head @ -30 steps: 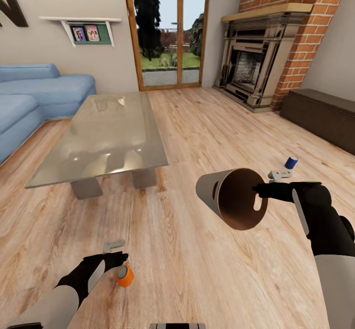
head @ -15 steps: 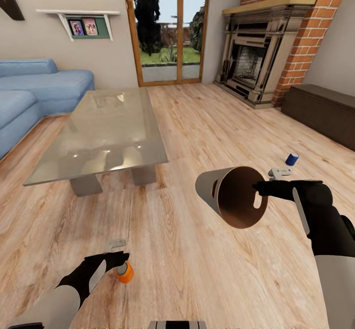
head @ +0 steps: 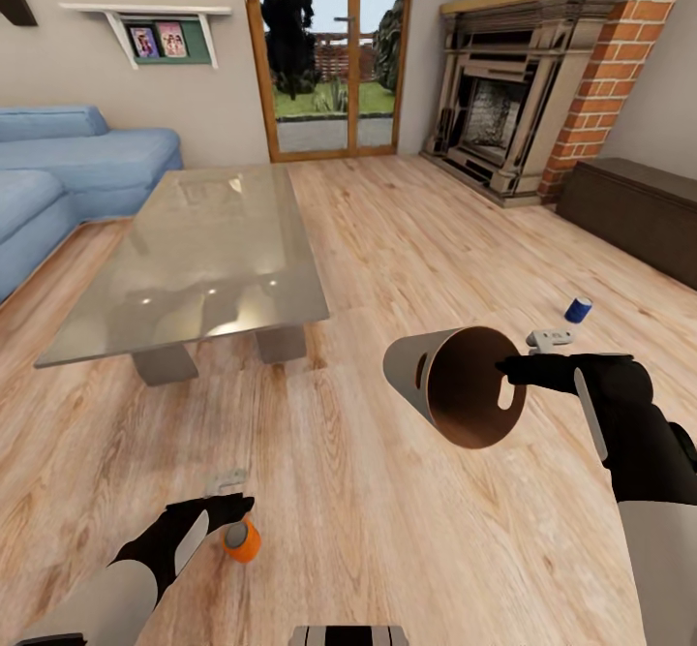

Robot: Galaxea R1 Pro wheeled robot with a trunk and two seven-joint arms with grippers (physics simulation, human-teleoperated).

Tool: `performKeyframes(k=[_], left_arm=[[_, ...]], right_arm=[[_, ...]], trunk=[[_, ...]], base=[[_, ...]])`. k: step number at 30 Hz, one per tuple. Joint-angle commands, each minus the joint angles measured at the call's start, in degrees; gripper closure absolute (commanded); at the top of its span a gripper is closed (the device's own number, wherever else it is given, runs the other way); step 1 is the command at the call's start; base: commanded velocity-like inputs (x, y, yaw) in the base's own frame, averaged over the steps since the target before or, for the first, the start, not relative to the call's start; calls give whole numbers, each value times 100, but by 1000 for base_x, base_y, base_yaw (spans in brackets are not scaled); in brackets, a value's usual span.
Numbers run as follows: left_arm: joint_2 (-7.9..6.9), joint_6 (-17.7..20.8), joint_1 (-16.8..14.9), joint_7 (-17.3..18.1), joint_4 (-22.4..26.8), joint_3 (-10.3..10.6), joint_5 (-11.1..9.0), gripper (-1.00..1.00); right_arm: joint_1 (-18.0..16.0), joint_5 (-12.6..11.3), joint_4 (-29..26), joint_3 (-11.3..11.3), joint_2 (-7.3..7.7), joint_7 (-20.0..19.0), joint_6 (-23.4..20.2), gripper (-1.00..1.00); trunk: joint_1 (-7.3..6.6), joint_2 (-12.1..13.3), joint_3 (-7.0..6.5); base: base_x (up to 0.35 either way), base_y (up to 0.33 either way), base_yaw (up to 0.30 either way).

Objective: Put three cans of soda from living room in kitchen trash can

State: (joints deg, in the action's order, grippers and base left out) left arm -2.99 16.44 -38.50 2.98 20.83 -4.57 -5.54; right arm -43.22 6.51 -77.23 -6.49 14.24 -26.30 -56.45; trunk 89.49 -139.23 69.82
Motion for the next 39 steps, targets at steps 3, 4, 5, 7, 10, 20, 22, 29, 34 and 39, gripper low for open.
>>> performKeyframes(k=[3, 4, 5, 7, 10, 20, 22, 29, 34, 39], left_arm=[[0, 0, 0, -6, 0, 0, 0, -100], [0, 0, 0, -6, 0, 0, 0, -100], [0, 0, 0, -7, 0, 1, 0, -100], [0, 0, 0, -6, 0, 1, 0, -100], [0, 0, 0, 4, -2, 2, 0, -100], [0, 0, 0, 12, -2, 0, 0, -100], [0, 0, 0, 11, -1, 0, 0, -100], [0, 0, 0, 29, 0, 0, 0, -100], [0, 0, 0, 31, -1, 1, 0, -100], [0, 0, 0, 32, -2, 0, 0, -100]], right_arm=[[-3, -132, -3, -4, -1, -25, -19, 100], [-3, -132, -3, -3, -1, -25, -18, 100], [-3, -132, -3, -2, -1, -25, -18, 100], [-3, -132, -3, -2, -1, -25, -17, 100], [-3, -132, -3, 2, -2, -25, -19, 100], [-3, -132, -8, -14, 0, -25, -16, 100], [-3, -132, -9, -17, 0, -25, -14, 100], [-3, -147, -11, -17, -7, -25, -8, 100], [-3, -160, -18, -18, -9, -25, -1, 100], [-3, -180, -20, -17, -13, -27, 2, 100]], trunk=[[43, -81, 62], [65, -121, 89], [87, -161, 116], [131, -241, 170], [197, -361, 251], [232, -408, 470], [232, -408, 485], [232, -408, 504], [239, -412, 577], [252, -419, 721]], base=[[7, 0, 0], [3, 0, 0], [2, 0, 0], [1, 0, 0], [0, 0, 0], [0, 0, 0], [0, 0, 0], [0, 0, 0], [0, 0, 0], [0, 0, 0]])
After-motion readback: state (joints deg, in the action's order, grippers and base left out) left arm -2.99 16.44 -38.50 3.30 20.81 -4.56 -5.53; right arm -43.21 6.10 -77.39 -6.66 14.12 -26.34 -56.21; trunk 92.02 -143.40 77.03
